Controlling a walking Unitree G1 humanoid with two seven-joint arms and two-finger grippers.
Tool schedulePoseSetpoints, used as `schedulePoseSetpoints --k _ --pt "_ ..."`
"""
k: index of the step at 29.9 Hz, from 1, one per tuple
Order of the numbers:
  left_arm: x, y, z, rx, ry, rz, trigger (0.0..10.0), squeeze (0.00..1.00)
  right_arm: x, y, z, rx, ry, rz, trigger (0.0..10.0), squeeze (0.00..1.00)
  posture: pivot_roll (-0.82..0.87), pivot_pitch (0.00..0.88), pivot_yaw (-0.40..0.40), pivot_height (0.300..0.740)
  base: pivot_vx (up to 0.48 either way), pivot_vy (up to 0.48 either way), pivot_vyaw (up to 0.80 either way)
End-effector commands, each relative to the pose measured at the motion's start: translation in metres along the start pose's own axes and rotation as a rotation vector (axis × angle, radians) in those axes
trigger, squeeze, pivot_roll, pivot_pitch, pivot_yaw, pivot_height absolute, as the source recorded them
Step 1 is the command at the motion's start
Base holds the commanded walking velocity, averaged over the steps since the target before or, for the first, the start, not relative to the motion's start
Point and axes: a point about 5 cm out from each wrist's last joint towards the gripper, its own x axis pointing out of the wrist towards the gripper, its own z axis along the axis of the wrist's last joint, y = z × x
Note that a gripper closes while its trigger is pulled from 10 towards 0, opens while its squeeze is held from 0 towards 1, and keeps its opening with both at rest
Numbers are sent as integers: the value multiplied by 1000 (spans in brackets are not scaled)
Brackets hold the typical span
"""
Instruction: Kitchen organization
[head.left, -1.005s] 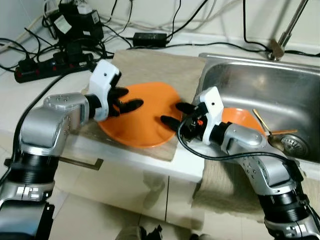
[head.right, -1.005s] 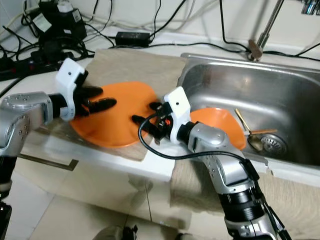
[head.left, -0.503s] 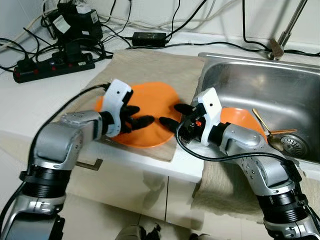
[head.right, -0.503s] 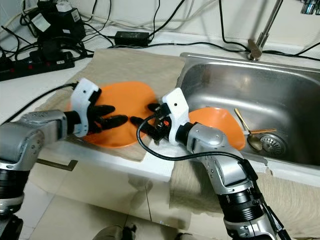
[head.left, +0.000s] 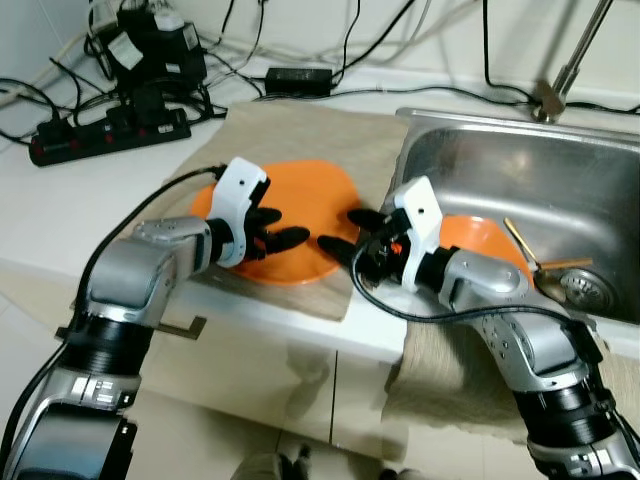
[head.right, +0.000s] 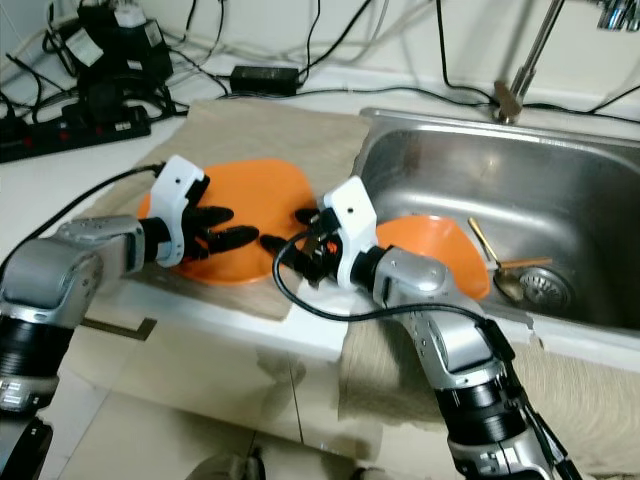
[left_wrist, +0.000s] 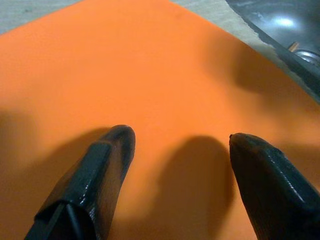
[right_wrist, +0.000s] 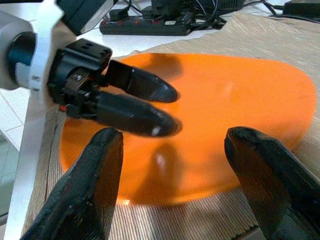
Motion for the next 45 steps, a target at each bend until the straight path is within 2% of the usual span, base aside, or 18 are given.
schedulePoseSetpoints --k 1,7,12,16,18,19,20,21,22,24,25,26,32,33,39,45 --pt "5 4 -19 -23 86 18 10000 0 0 0 -2 0 3 -5 10000 0 42 64 63 740 0 0 0" --pt "18 12 -18 2 98 32 10000 0 1 -1 -1 -4 2 -9 10000 0 31 66 67 740 0 0 0" --pt "19 14 -15 4 84 34 10000 0 0 -1 -1 -3 2 -14 10000 0 26 66 69 740 0 0 0" --pt "18 17 -2 13 29 44 10000 0 -1 -2 -3 -1 4 -19 10000 0 30 63 66 740 0 0 0" --pt "12 20 19 15 -59 58 10000 0 0 -3 -3 -1 0 -24 10000 0 32 61 65 740 0 0 0" --pt "12 20 19 15 -59 58 10000 0 0 -3 -3 -1 0 -24 10000 0 32 61 65 740 0 0 0" --pt "3 26 40 19 -143 94 10000 0 1 -5 -2 -3 -13 -38 10000 0 43 55 61 740 0 0 0" --pt "-4 30 48 22 -174 118 10000 0 2 -6 -1 -5 -23 -46 10000 0 46 54 61 740 0 0 0" --pt "-4 30 48 22 -174 118 10000 0 2 -6 -1 -5 -23 -46 10000 0 46 54 61 740 0 0 0" --pt "-15 37 55 19 -205 160 10000 0 4 -8 0 -4 -34 -58 10000 0 50 52 60 740 0 0 0" --pt "-18 40 55 15 -211 176 10000 0 5 -9 0 -3 -37 -61 10000 0 50 52 60 740 0 0 0" --pt "-27 50 47 4 -191 228 10000 0 6 -9 0 2 -38 -65 10000 0 64 52 59 740 0 0 0" --pt "-43 65 23 4 -135 321 10000 0 9 -10 -2 7 -38 -65 10000 0 76 51 55 740 0 0 0" --pt "-47 70 18 2 -130 350 10000 1000 9 -11 -2 6 -40 -71 10000 0 75 51 54 740 0 0 0" --pt "-53 78 -1 -36 -115 412 10000 1000 11 -24 0 -14 -71 -192 10000 0 69 45 50 740 0 0 0" --pt "-52 80 2 -52 -137 423 10000 1000 9 -27 1 -18 -80 -203 10000 0 59 36 49 740 0 0 0"
